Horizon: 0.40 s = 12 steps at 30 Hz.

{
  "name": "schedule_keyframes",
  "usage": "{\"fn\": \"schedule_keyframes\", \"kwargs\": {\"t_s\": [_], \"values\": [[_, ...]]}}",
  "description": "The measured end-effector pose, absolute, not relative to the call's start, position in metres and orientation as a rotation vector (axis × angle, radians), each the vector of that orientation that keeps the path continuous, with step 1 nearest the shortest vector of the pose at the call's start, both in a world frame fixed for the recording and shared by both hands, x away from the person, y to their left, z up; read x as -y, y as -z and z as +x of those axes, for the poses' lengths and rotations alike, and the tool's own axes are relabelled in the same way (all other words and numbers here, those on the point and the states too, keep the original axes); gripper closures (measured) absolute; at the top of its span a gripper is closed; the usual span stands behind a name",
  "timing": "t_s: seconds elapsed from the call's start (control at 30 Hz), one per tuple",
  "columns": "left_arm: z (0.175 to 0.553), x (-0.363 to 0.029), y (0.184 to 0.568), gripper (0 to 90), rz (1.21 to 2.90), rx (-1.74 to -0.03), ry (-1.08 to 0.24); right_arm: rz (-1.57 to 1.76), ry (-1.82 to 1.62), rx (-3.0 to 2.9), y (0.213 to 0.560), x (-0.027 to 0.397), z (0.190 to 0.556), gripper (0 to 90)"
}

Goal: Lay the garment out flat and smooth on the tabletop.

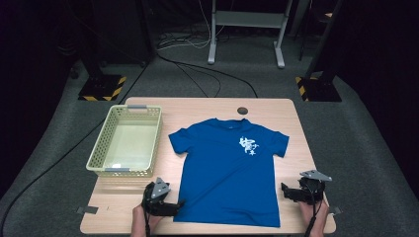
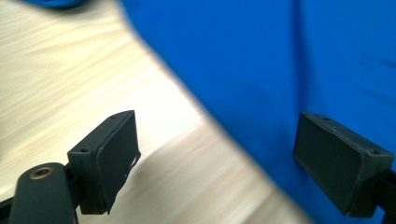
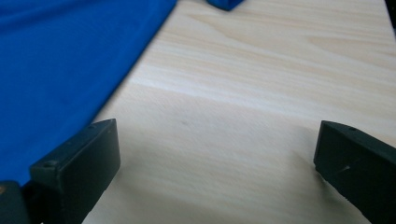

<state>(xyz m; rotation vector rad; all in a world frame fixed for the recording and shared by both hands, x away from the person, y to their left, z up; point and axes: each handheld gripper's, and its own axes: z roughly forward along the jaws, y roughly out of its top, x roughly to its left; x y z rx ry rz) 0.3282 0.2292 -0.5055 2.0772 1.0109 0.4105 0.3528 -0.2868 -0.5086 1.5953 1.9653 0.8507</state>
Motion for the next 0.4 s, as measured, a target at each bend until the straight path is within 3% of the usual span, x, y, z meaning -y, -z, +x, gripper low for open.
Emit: {"fn": "schedule_keyframes", "kwargs": {"t_s": [0.2,0.4], "values": [[0.335,-0.247,0.509,12.8,2.089,-1.161,-0.478,1.611,-0.862,-1.961,0.509,0.295,0.346,3.4],[0.338,-0.245,0.509,12.5,2.078,-1.203,-0.496,1.596,-0.828,-1.974,0.509,0.291,0.348,1.8]]}}
